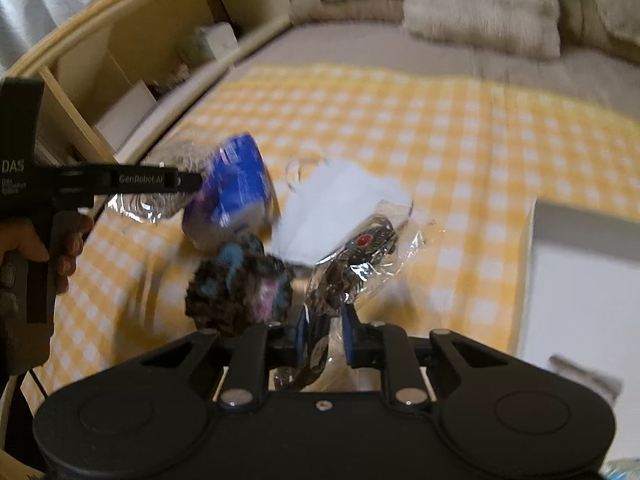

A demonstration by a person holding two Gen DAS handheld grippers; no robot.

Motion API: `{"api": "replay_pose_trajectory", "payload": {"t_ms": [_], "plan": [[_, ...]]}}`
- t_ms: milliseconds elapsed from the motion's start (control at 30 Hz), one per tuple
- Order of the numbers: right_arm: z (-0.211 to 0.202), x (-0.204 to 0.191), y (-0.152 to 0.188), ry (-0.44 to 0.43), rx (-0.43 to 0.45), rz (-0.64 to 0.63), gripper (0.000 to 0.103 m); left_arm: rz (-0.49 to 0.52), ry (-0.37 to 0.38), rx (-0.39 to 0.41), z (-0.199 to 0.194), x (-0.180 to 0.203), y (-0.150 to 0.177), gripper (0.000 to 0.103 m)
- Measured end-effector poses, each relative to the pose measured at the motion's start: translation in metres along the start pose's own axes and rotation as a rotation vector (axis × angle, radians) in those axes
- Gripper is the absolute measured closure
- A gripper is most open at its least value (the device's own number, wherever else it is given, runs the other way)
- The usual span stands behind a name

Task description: Organize soft objects

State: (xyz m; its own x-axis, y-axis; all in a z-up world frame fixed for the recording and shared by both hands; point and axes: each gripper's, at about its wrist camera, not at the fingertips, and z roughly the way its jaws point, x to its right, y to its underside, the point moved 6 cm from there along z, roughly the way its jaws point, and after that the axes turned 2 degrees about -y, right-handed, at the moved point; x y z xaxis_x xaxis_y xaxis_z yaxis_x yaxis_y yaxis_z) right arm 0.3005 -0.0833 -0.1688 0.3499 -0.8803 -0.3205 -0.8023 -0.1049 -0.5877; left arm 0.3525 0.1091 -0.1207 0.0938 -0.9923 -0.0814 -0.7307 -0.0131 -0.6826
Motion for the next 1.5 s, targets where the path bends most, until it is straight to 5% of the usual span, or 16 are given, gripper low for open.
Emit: {"api": "replay_pose_trajectory", "payload": {"t_ms": [900,1500], "plan": [[-0.14,0.004,-0.013,0.067,0.346,-0.201,0.084,-0.046,0.185,0.211,-0.137,0.078,0.004,0.051],[-0.22,0.087,0.024,0.22,0.394,-0.149,0.084,-0.052,0.438,0.132,-0.144,0.192,0.022,0.051]]}}
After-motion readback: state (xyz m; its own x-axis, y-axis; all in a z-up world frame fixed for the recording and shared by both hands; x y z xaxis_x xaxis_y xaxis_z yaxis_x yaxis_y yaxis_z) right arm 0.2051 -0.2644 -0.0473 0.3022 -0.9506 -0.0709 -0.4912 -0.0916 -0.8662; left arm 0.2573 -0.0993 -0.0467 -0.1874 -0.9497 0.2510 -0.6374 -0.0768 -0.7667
